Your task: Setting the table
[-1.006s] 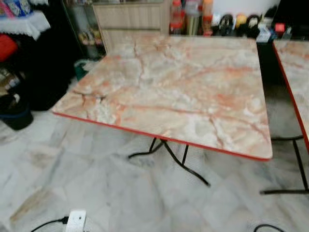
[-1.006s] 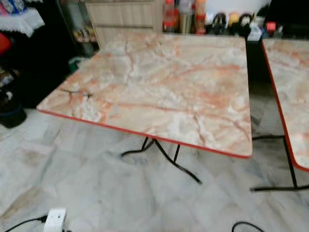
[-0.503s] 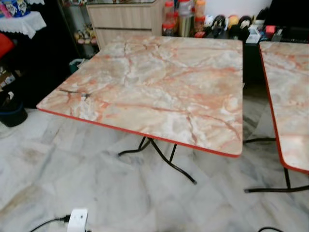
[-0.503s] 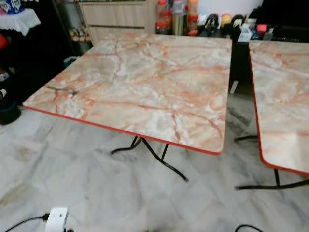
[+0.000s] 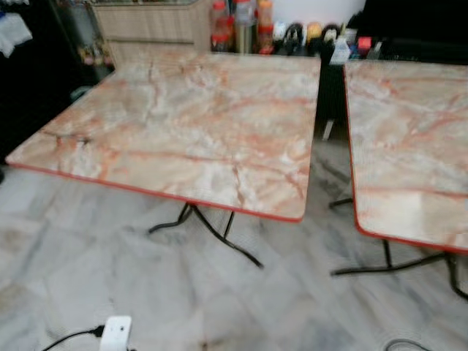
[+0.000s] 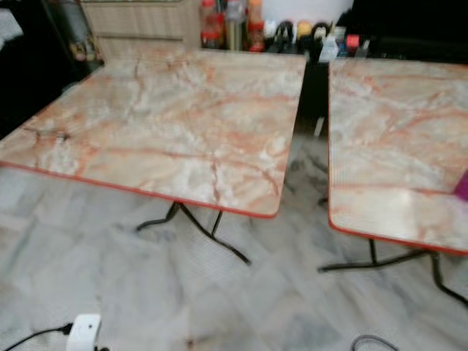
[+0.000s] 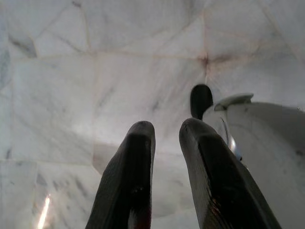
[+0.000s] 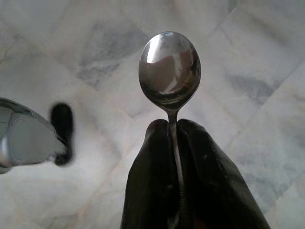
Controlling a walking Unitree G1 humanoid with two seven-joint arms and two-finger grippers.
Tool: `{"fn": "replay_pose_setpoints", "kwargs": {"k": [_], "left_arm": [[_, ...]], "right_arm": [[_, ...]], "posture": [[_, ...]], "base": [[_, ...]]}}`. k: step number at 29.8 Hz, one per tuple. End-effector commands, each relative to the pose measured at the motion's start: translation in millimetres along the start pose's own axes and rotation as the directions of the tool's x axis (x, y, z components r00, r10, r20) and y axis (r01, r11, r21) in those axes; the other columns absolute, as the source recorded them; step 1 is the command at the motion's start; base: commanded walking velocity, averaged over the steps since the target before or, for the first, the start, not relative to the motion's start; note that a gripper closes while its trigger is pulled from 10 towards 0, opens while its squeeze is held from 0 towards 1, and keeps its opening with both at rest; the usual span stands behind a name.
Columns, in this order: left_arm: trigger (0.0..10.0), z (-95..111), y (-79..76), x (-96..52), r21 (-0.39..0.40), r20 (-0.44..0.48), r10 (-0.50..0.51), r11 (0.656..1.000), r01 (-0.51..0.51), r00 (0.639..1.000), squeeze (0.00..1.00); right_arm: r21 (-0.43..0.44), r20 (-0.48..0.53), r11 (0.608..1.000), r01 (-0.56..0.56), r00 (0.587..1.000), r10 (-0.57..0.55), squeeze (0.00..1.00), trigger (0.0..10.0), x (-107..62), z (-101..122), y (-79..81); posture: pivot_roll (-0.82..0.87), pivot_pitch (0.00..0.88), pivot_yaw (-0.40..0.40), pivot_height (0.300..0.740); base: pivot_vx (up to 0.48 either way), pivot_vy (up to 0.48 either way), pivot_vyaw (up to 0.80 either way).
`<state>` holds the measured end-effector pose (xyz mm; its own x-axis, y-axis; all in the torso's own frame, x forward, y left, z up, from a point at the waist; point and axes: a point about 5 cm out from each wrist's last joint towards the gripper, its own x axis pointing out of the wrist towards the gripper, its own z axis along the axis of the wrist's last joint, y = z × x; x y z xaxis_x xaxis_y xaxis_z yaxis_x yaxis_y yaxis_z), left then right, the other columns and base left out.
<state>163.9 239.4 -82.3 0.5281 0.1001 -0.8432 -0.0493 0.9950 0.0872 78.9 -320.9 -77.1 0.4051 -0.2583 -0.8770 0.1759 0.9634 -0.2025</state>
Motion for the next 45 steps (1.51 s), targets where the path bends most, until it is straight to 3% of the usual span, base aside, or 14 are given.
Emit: {"fn": "replay_pose_setpoints", "kwargs": {"k": [1, 45], "left_arm": [[10.0, -1.4, -1.2, 0.0, 0.022, -0.006, -0.007, 1.000, 0.007, 1.000, 0.00], [10.0, 2.7, -2.4, 0.8, 0.015, 0.004, -0.012, 1.000, 0.012, 1.000, 0.00]], "right_arm": [[0.001, -0.012, 1.000, 0.011, 1.000, -0.011, 0.00, 10.0, -1.7, -4.9, -3.3], [0.007, -0.012, 0.999, 0.037, 0.999, -0.037, 0.00, 10.0, -0.8, -1.7, -4.6]], "posture": [[-0.01, 0.043, 0.028, 0.740], [-0.01, 0.056, 0.033, 0.740]], "base": [[0.000, -0.277, 0.00], [0.000, -0.277, 0.00]]}}
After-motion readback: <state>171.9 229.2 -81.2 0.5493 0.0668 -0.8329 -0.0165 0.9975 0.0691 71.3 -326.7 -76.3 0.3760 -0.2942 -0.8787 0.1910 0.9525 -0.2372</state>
